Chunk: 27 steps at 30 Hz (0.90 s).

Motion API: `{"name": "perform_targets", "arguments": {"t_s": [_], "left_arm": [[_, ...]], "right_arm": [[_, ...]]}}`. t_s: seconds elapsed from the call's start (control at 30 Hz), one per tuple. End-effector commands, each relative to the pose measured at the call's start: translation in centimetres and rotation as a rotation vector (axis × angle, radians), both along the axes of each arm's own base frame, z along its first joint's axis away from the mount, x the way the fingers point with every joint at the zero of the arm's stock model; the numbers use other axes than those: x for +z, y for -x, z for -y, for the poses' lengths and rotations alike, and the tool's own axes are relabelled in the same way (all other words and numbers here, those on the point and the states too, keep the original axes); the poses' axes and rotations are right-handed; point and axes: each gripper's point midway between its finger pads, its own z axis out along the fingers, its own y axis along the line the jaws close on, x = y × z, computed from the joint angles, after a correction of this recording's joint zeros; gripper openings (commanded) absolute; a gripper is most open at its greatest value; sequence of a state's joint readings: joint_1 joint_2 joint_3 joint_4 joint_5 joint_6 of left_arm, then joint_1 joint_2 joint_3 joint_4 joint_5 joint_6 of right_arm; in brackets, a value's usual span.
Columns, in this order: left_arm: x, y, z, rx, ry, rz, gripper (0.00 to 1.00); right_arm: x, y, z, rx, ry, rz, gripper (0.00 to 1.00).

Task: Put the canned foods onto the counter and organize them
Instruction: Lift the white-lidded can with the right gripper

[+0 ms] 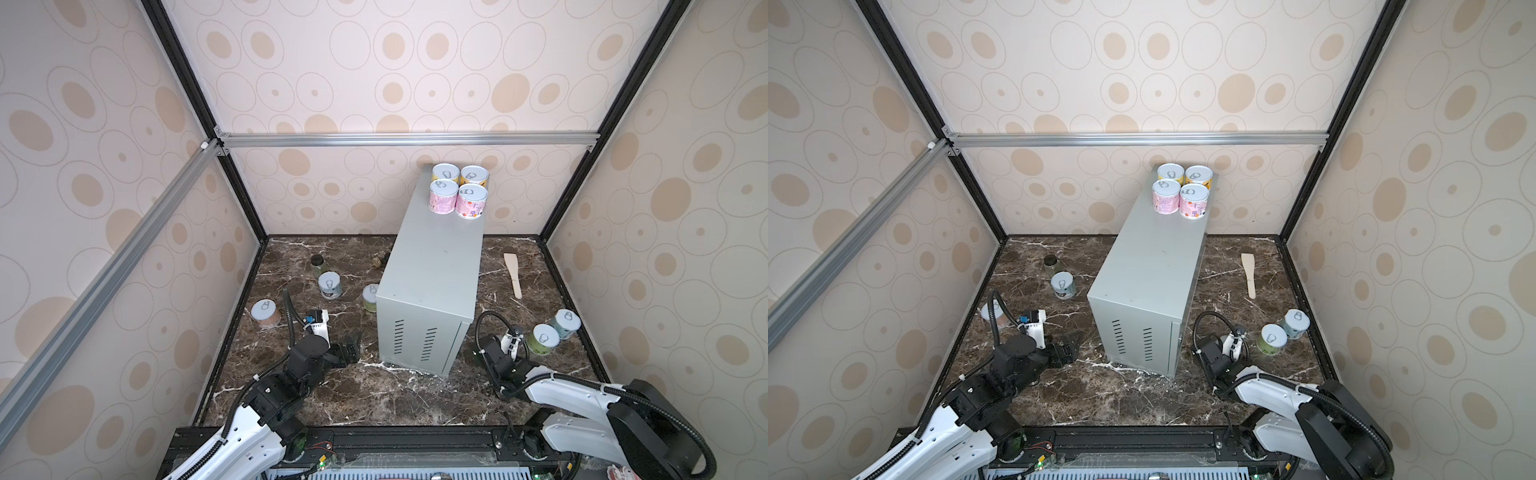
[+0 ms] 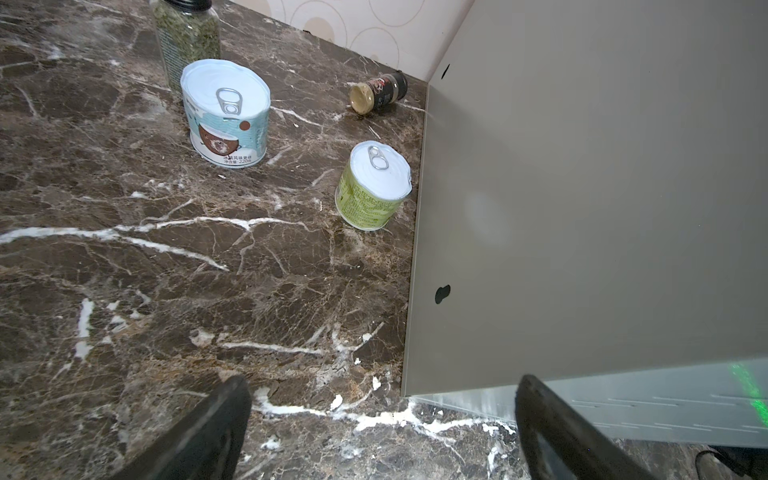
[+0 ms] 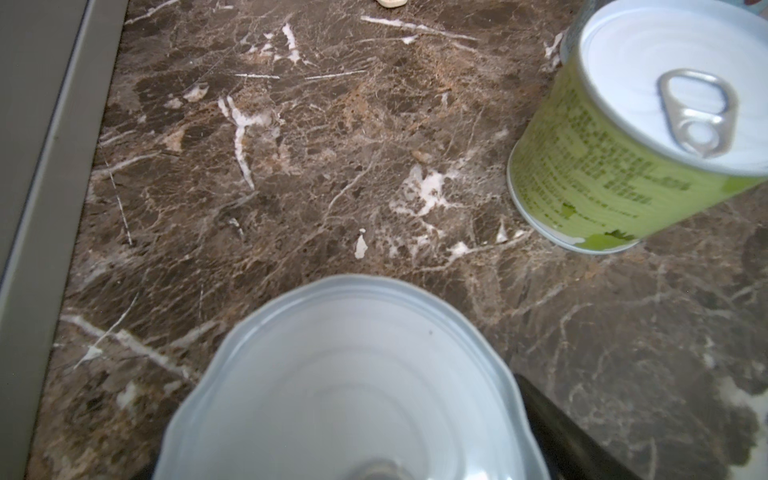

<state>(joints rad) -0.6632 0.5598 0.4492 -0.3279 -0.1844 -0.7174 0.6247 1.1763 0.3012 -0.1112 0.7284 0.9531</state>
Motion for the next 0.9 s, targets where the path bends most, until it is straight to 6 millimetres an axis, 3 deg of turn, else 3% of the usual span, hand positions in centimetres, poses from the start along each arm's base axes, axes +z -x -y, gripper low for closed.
{"name": "perform_targets", "arguments": {"t_s": [0.0,0.33,0.57,0.87], "left_arm": [[0.7,-0.1,0.0,0.008,0.018,0.021,0.99],[0.9,-0.1,0.0,0.007,0.022,0.024,0.99],[0.9,0.0,0.1,0.003,0.021,0.021,0.99],[1.9,0.5,0.7,-0.036,0.056,0.012,0.99]], "right_arm": [[0.6,-0.4,0.0,-0.009,0.030,0.002,0.91],[0.5,-0.3,-0.2,0.009,0.041,-0.022,0.73],[1.7,0.2,0.0,0.025,0.027,-0.009,0.55],[4.4,0.5,-1.2,0.078,-0.064,0.002,0.55]]}}
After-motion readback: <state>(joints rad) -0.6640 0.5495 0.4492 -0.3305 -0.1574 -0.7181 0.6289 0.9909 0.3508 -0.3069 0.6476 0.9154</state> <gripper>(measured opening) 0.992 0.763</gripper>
